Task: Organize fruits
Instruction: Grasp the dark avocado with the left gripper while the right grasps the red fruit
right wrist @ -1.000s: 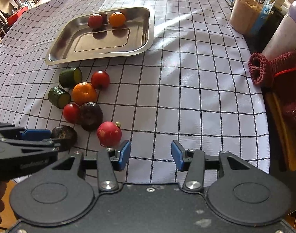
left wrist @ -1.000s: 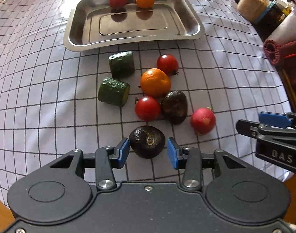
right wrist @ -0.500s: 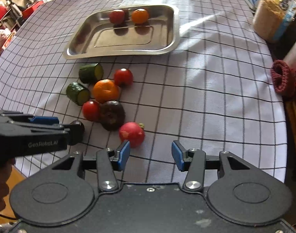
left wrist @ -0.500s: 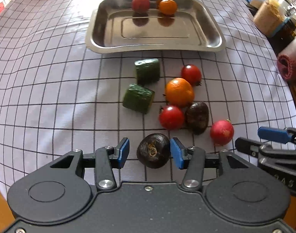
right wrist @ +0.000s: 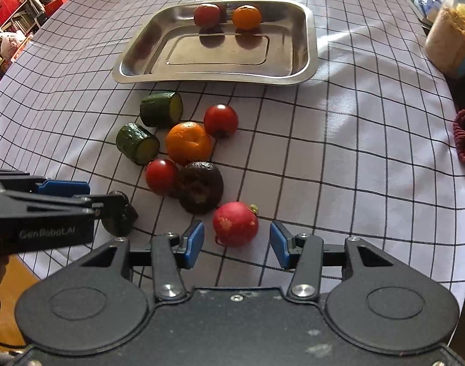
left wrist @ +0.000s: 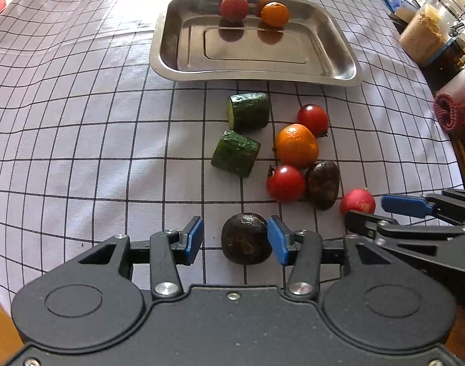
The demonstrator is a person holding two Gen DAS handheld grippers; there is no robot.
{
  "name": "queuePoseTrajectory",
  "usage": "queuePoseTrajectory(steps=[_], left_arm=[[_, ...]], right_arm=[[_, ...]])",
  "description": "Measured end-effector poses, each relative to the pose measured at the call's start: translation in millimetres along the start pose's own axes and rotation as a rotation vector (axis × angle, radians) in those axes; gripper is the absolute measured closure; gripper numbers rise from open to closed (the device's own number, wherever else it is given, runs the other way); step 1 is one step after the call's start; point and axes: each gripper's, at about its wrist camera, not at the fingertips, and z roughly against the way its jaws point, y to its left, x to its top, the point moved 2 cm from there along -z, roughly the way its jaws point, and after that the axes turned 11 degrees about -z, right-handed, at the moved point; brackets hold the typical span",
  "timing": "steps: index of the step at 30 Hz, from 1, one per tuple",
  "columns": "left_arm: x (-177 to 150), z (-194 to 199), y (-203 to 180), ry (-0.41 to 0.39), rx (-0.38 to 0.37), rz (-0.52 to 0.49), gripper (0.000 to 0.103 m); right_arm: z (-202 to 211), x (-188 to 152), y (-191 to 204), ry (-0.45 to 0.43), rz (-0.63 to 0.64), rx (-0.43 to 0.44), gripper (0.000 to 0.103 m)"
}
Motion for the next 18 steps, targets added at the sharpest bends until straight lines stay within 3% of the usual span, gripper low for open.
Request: queuePoseTrajectory(steps=[7,11,18], left_arm=[[0,-1,0,0.006,-0.018,0.000,0.047],[-1,-6,-6,0.021,-0.030,-0.021,0.047],[-2,-17,-12,0.056,-0.036,-0.042,0.049]], right_arm=[[-9,1,6,-0.004,0.025,-0.022,0.053],[-10,0,5,-0.006,0.042,-0.043,0.068],[-7,0,-6,-0.012,-0.002,-0.064,0.068]])
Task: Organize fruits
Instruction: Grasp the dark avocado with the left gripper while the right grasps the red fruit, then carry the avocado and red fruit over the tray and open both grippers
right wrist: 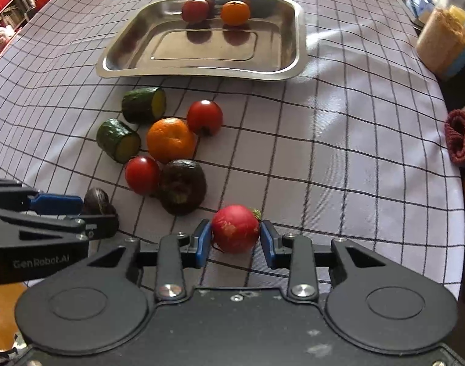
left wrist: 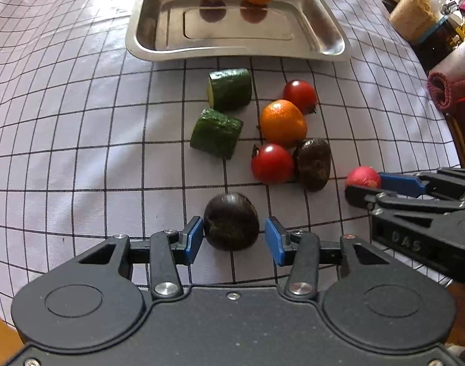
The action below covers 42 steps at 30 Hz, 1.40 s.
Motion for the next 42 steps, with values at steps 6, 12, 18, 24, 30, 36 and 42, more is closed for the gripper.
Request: queuePoseTrajectory(steps=[6,12,18,24,30,36,42], left_arm=[[2,-3,4,-0.006,-0.002,0.025,0.049],[3,-4,6,0.001,-0.011,0.020,0.054],[4,6,9,-0.018,-0.032,0.027,0.054],[15,25,24,-0.049,-0.028,0.060,0.054],[38,42,40,-0.087,0.010,0.091,0.054],[69,45,54,-0.090,0.039,0.108,0.054],[104,34,64,-0.038,0.051,0.119,0.054]], right_arm=[[2,0,-11,0.001,-0.039,-0.003,0.068],[4,2,-16,0.002,-0.073,0.013,0.068],[7,6,-18,0.003,-0.094,0.018,0.068],[11,12,-15,-0.009,-0.092,0.013,0.068],[17,33,-9,-0.040,-0.097,0.018,0.068],[23,68,1,-0.076,-0.100,0.014,0.068],[14,104,10,-0.049,-0.112,-0.010,0.068]])
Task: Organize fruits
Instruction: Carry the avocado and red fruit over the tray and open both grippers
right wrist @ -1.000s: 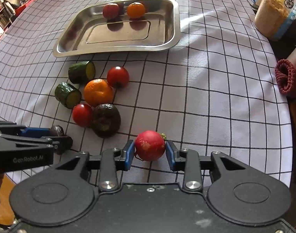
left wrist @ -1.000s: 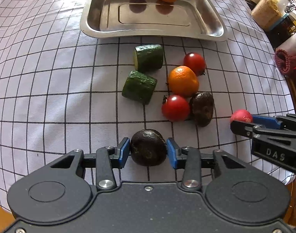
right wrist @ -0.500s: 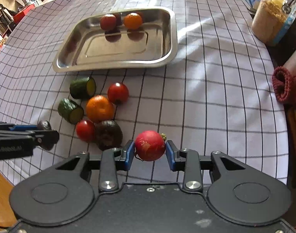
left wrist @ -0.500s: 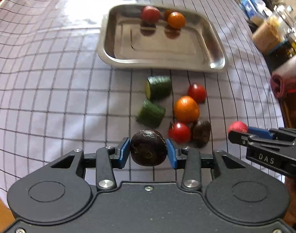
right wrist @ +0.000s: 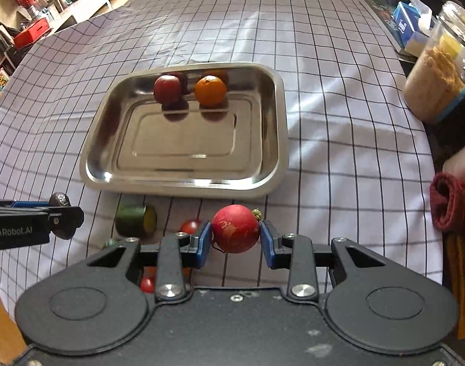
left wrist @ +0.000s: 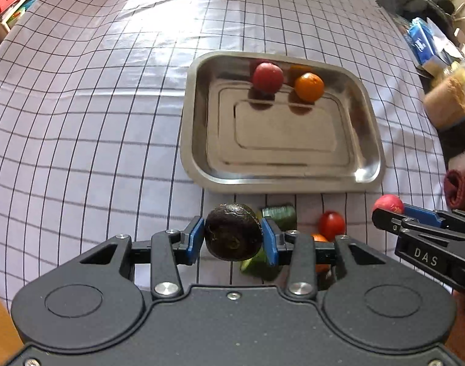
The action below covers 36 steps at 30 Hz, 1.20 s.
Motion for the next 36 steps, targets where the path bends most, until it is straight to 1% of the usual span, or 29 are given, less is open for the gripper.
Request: queuePoseTrajectory(steps=[3,5,8,11,15,21,24,28,36], left_arm=[[16,-9,1,0.042,0.010,-0.004,0.054],[26,-12,3,0.054,0.011,0.001,0.054],[42,-19,6,0.066,-0.007,0.016,0.054],[55,-26,9,0.071,-0.019,0.032,0.054],[72,-37,13,0.076,-0.011,0.030,0.054],[86,-47,13,0.062,-0.007,0.025,0.054],[87,-45,14,0.051,-0.015,0.037,0.053],[86,-39,15,0.042,-0.007,0.036,0.053],[63,-22,11,0.025,0.014,0.028,0.053]], right_arm=[[-8,16,5,0.028,-0.008,-0.015,0.068],[-13,26,8,0.039,-0.012,-0.019,0.068],[-21,39,13,0.056,-0.024,-0.017,0.068],[-30,49,15,0.073,-0.038,-0.014,0.068],[-42,62,18,0.083,-0.047,-0.018,0.067],[-55,76,19,0.080,-0.040,-0.026,0.067],[-56,79,20,0.075,-0.036,-0.027,0.066],[-53,81,18,0.074,-0.062,-0.003,0.065],[-31,67,17,0.044,-0.053,-0.004,0.065]])
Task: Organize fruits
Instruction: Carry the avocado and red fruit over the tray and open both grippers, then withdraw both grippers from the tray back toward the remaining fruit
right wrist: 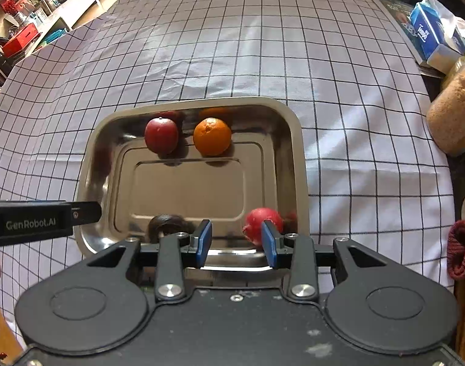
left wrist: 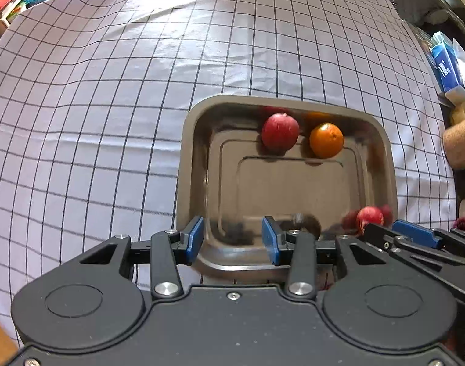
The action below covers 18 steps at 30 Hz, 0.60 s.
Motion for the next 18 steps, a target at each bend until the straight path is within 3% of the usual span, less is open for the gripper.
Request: queuePoseTrajectory(steps=[18], left_arm=[[-102,28,-9,-0.043,0.088,-0.036,0.053]], right_arm=[[17,-84,-19,0.062,0.056,-0.020,0.064]])
